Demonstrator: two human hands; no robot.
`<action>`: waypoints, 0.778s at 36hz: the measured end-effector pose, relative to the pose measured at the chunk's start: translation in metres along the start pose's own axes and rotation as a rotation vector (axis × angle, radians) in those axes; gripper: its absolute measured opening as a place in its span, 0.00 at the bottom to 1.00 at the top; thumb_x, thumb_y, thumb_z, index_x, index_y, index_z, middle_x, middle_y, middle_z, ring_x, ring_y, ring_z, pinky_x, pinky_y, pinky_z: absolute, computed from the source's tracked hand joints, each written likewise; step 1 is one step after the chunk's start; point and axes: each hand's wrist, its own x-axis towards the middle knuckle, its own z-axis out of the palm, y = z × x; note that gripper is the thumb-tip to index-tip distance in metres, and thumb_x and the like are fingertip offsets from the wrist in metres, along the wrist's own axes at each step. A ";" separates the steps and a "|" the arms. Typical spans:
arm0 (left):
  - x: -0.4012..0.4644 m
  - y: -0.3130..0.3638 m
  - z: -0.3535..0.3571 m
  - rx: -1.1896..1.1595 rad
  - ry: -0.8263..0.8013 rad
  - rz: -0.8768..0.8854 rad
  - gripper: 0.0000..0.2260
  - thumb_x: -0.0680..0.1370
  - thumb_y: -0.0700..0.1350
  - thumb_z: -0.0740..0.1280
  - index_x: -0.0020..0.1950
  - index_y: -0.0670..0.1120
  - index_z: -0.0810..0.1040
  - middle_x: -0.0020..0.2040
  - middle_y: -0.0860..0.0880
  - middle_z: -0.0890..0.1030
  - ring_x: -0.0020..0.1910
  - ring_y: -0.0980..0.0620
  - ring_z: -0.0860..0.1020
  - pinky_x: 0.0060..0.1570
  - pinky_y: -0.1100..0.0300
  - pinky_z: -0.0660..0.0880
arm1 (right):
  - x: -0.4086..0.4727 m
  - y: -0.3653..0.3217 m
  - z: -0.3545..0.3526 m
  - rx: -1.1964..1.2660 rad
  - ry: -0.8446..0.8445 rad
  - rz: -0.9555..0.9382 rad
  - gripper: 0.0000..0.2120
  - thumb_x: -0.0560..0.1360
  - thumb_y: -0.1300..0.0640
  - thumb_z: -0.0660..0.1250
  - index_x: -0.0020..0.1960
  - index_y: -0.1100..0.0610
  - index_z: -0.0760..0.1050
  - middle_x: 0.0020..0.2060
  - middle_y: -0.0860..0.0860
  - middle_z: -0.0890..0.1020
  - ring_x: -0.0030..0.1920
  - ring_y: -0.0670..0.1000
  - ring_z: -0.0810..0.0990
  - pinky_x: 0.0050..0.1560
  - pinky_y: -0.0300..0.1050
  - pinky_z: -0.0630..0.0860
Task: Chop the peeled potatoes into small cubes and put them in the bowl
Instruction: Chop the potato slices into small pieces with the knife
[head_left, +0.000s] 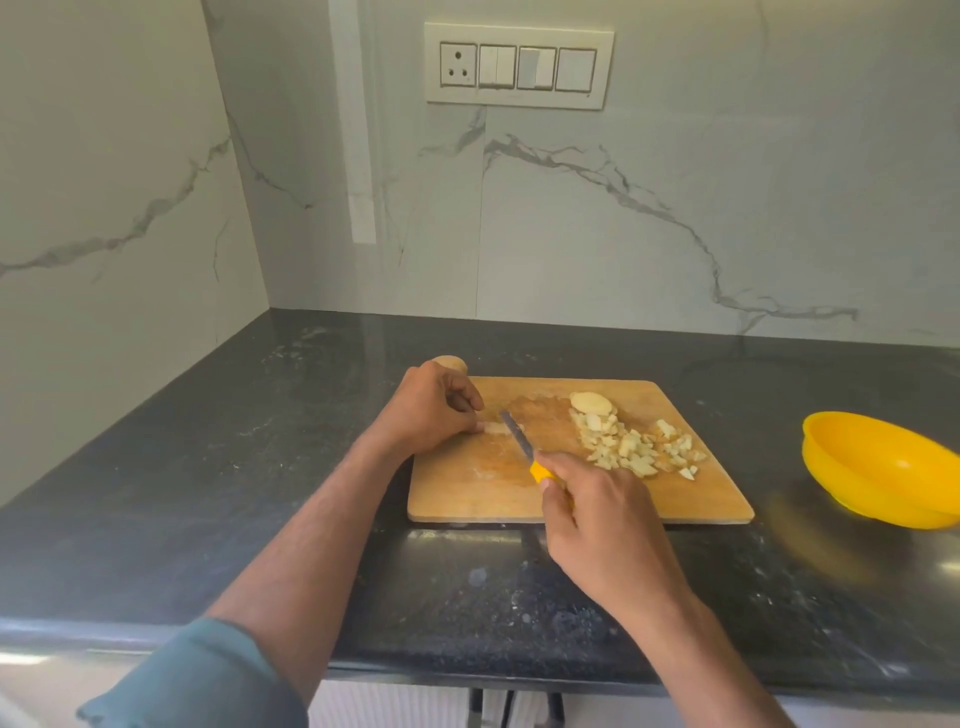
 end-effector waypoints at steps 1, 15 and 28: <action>0.000 0.000 0.000 0.003 0.006 -0.002 0.08 0.69 0.40 0.82 0.44 0.48 0.87 0.38 0.52 0.86 0.39 0.57 0.84 0.44 0.64 0.81 | 0.003 -0.001 0.001 0.000 0.002 0.004 0.16 0.81 0.57 0.64 0.67 0.55 0.79 0.39 0.46 0.85 0.25 0.35 0.66 0.29 0.25 0.63; -0.002 0.004 0.001 0.003 0.021 -0.015 0.08 0.69 0.36 0.80 0.43 0.45 0.86 0.36 0.50 0.85 0.37 0.57 0.84 0.48 0.56 0.83 | 0.025 -0.013 0.022 -0.061 -0.067 -0.007 0.17 0.82 0.56 0.61 0.70 0.55 0.75 0.31 0.43 0.77 0.24 0.37 0.66 0.22 0.31 0.62; -0.003 0.007 0.003 0.019 0.020 -0.016 0.07 0.69 0.35 0.80 0.42 0.44 0.86 0.36 0.50 0.85 0.35 0.61 0.83 0.42 0.65 0.80 | 0.020 -0.007 0.020 -0.058 -0.093 -0.093 0.18 0.82 0.57 0.61 0.71 0.55 0.74 0.44 0.48 0.85 0.34 0.42 0.75 0.39 0.29 0.70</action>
